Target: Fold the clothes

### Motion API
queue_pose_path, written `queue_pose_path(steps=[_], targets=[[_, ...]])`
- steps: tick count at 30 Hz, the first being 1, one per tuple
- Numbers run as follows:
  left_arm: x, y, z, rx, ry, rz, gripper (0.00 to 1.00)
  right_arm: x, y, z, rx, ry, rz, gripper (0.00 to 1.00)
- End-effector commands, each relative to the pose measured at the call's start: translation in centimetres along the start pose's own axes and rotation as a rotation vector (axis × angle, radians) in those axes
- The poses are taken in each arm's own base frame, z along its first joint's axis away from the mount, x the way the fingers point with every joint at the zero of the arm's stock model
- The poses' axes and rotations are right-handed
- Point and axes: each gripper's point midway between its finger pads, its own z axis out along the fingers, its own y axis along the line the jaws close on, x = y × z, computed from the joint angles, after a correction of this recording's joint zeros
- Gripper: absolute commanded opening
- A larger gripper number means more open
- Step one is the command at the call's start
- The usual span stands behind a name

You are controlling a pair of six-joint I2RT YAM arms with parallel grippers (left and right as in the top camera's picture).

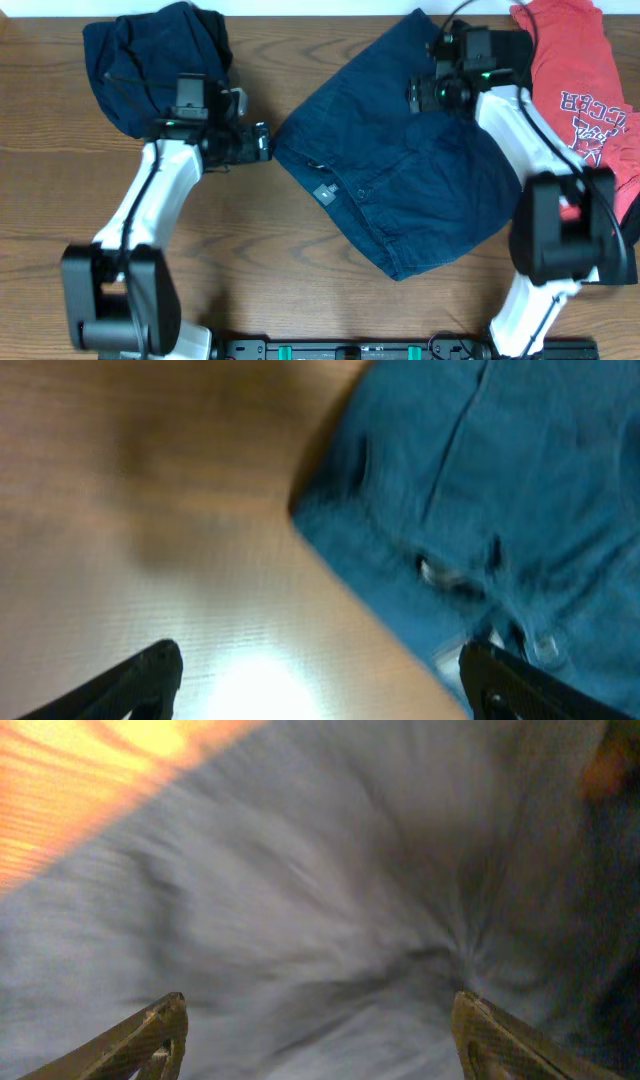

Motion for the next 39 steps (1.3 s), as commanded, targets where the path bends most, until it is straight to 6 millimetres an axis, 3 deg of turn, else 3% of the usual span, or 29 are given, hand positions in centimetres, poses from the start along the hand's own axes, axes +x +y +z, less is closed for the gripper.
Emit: queue_pose_path(steps=[1,6,13,18,26,29,31,39], targets=[[-0.4,0.6,2.4,-0.014,0.001,0.007,0.90,-3.6,3.5,-6.6,-0.048,-0.135,-0.097,0.84],[-0.2,1.1,5.2,-0.013,0.024,0.043,0.89,-4.1,3.7,-9.9,-0.010,-0.171,-0.111,0.84],[0.1,1.3,7.8,-0.006,0.033,0.122,0.82,-3.1,3.6,-10.0,-0.008,-0.135,-0.106,0.81],[0.5,0.4,9.2,0.005,0.042,0.179,0.55,-3.1,3.6,-10.0,-0.008,-0.133,-0.106,0.81],[0.1,0.3,10.3,-0.022,0.018,0.233,0.23,-3.1,3.6,-10.0,-0.008,-0.132,-0.105,0.81],[-1.4,0.8,10.2,-0.061,-0.040,0.226,0.07,-3.1,3.6,-9.9,-0.008,-0.132,-0.106,0.81],[-2.7,1.0,10.1,-0.090,-0.093,0.214,0.06,-3.1,3.6,-9.9,-0.008,-0.133,-0.106,0.81],[-11.3,1.5,6.8,-0.235,-0.402,0.226,0.06,-3.2,3.6,-9.9,-0.005,-0.139,-0.114,0.81]])
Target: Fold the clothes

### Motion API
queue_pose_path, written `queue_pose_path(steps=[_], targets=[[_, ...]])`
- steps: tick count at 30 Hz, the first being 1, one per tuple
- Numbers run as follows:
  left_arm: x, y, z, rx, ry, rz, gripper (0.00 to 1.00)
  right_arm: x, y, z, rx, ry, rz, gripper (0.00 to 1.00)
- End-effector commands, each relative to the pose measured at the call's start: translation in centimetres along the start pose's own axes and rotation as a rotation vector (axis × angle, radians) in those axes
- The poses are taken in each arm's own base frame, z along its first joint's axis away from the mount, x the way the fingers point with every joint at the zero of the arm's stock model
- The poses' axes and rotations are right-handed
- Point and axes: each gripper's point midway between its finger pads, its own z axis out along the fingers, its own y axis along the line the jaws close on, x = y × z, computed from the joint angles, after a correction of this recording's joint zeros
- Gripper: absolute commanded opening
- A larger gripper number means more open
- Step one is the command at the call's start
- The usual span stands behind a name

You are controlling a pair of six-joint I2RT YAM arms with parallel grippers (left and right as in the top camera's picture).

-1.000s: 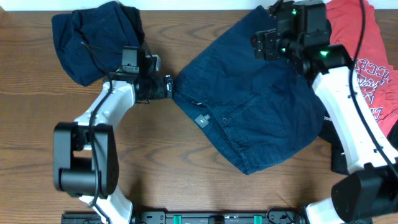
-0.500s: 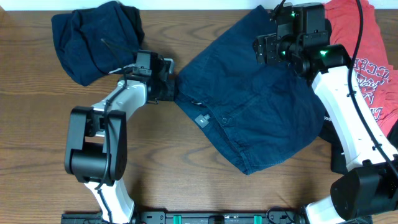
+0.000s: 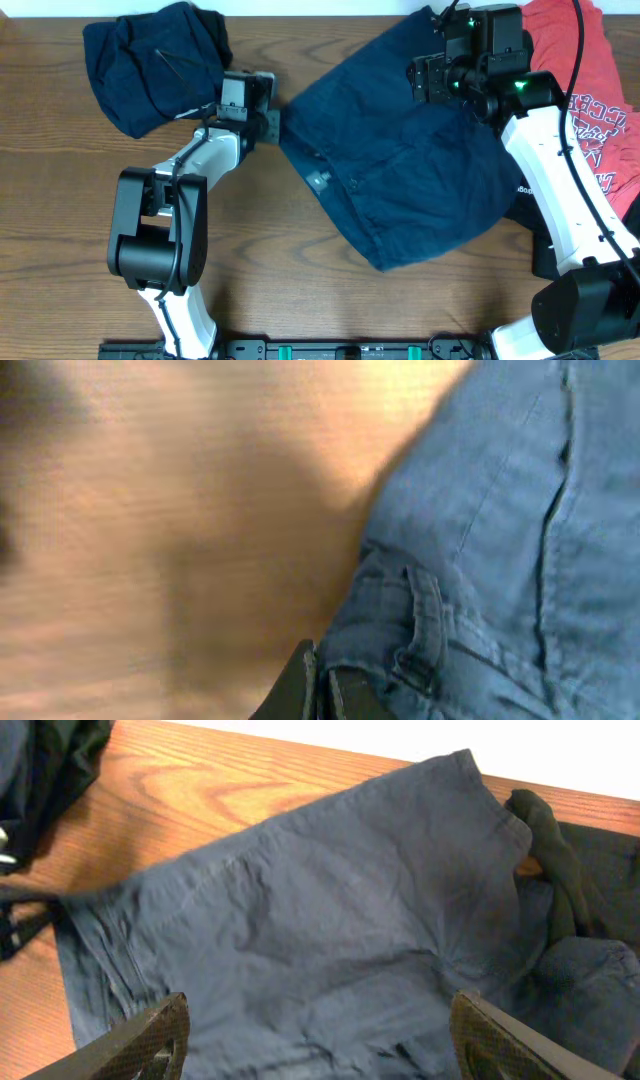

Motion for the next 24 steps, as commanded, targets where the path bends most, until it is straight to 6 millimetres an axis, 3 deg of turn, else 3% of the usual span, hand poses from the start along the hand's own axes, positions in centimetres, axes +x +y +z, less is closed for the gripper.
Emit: queue_pose_path(steps=[1,6,10,12,13,14,19,24], targets=[[-5.4,2.2,-0.9,-0.138,-0.167,0.007,0.06,0.3,-0.2,0.3,0.011,0.009,-0.019,0.81],[-11.9,3.4,-2.3,-0.223,-0.460,0.068,0.06,0.2,-0.2,0.3,0.011,0.005,-0.019,0.81],[-14.2,4.1,-2.4,-0.255,-0.609,0.102,0.08,0.2,-0.2,0.3,0.010,0.005,-0.019,0.81],[-14.3,4.5,-1.9,-0.259,-0.636,0.097,0.53,0.2,-0.1,0.3,0.009,0.005,-0.020,0.81],[-14.2,4.6,-1.5,-0.261,-0.640,0.096,0.87,0.1,0.0,0.3,0.008,0.004,-0.021,0.81],[-14.0,4.7,-1.2,-0.262,-0.638,0.096,0.98,0.1,0.0,0.3,0.007,0.002,-0.022,0.81],[-13.6,4.9,-1.0,-0.263,-0.617,0.095,0.98,-0.1,0.1,0.4,0.006,-0.007,-0.024,0.81],[-13.3,4.4,-3.5,-0.240,-0.523,0.027,0.98,0.1,0.0,0.3,0.008,0.003,-0.022,0.82]])
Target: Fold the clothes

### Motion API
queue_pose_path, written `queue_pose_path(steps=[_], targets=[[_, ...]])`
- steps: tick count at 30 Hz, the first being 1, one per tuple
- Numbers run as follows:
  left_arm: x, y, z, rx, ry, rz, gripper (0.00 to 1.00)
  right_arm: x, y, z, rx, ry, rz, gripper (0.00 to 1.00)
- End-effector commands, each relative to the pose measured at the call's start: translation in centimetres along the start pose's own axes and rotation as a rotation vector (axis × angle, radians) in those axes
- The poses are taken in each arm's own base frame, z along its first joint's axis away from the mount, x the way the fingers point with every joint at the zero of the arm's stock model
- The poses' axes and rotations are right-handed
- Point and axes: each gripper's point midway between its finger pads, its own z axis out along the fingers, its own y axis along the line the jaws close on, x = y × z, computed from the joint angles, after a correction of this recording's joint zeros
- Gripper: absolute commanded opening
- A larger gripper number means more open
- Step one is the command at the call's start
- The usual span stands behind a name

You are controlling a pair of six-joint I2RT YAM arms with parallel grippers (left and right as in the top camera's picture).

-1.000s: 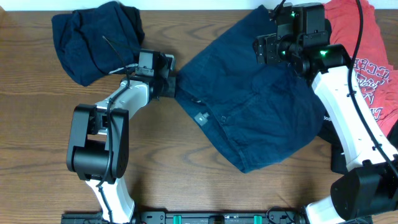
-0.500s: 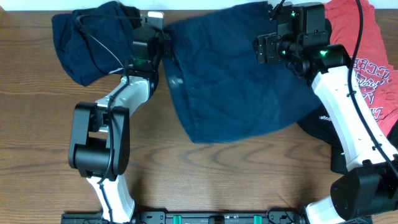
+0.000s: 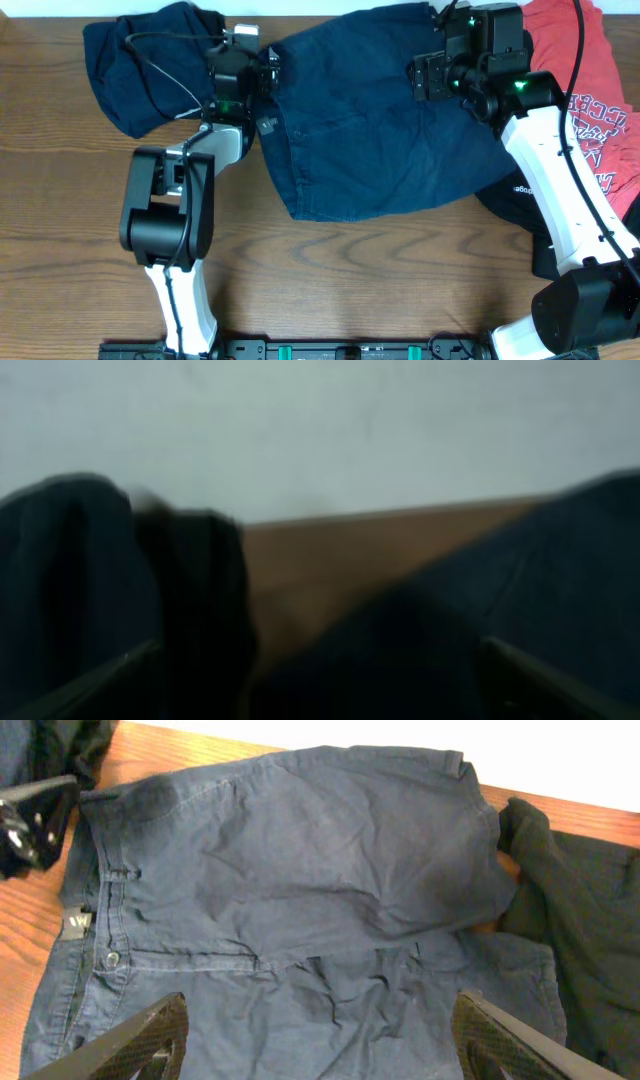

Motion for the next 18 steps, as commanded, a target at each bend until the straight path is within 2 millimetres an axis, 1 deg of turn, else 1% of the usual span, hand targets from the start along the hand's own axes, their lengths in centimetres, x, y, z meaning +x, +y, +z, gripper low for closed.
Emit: queue_pose_path(steps=[1,2,3,4,5,6,9,11,13,16,18], targets=[[-3.7,0.6,-2.8,0.003,0.015,-0.062,0.98,0.6,0.0,0.3,0.007,0.021,-0.012,0.82],[-3.6,-0.3,-4.2,0.064,0.077,-0.062,0.98,0.7,0.0,0.3,0.006,0.027,-0.011,0.85],[-3.4,-0.9,-5.1,0.104,0.116,-0.059,0.98,0.8,0.0,0.3,0.006,0.031,-0.011,0.87],[-3.3,-1.7,-6.7,0.155,0.169,-0.058,0.98,1.0,0.0,0.3,0.006,0.038,-0.010,0.90],[-2.9,-2.3,-8.3,0.195,0.228,-0.057,0.98,1.2,0.1,0.3,0.001,0.047,-0.009,0.96],[-2.7,-2.8,-9.6,0.223,0.268,-0.057,0.98,1.4,0.2,0.3,-0.009,0.055,-0.008,0.99],[-1.2,-4.2,-14.4,0.312,0.427,-0.059,0.98,2.3,1.5,-0.1,-0.091,0.092,0.006,0.99],[0.4,-5.0,-17.4,0.353,0.543,-0.083,0.98,3.2,1.9,-0.5,-0.127,0.129,0.019,0.99],[2.4,-5.4,-19.9,0.345,0.672,-0.126,1.00,4.6,1.5,-1.1,-0.119,0.187,0.040,0.99],[5.1,-6.5,-22.4,0.340,0.821,-0.128,0.95,5.8,0.4,-1.9,-0.105,0.236,0.075,0.99],[6.8,-6.9,-23.8,0.321,0.896,-0.083,0.93,6.3,-0.3,-2.4,-0.095,0.256,0.097,0.99]])
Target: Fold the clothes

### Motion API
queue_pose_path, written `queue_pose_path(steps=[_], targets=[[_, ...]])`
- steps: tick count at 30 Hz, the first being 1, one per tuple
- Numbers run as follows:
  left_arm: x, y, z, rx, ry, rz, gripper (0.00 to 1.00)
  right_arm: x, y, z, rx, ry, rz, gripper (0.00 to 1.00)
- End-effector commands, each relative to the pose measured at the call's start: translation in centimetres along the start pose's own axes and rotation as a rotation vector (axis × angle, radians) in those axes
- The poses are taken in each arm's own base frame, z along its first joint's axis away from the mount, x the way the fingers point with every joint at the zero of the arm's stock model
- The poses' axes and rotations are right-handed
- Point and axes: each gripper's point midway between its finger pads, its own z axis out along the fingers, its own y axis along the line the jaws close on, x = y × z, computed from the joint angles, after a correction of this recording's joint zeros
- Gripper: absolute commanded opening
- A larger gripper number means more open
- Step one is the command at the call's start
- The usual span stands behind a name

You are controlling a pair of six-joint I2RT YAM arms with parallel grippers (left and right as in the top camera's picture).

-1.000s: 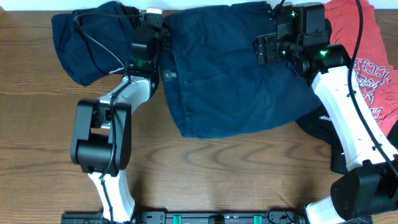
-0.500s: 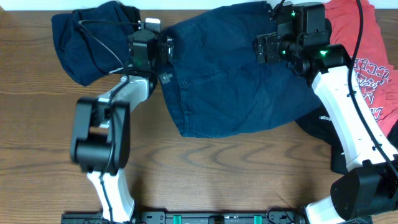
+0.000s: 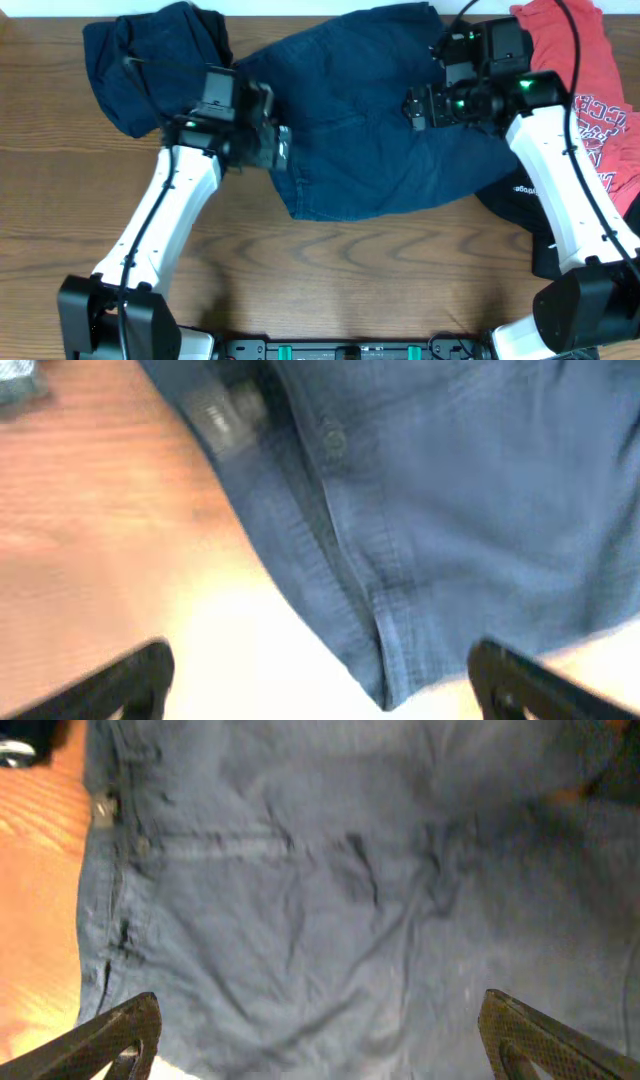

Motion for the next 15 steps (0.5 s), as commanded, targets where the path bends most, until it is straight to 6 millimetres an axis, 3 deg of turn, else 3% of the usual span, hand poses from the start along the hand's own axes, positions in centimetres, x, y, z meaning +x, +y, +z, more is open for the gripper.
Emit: queue_pose_path(steps=[1,4,10,15], targets=[[2.7,-1.0,1.0,-0.024,0.102,-0.013,0.93,0.2,-1.1,-1.6,-0.005,-0.009,0.035,0.99],[4.5,-0.3,1.5,-0.103,0.149,0.015,0.93,0.7,-2.1,-2.1,0.006,0.003,0.063,0.99],[5.1,-0.1,4.1,-0.094,0.151,0.058,0.93,1.8,-2.4,-2.3,0.010,0.046,0.061,0.99],[7.0,-2.4,6.3,0.078,0.236,0.215,0.93,2.3,-2.7,-2.3,0.025,0.063,0.062,0.98]])
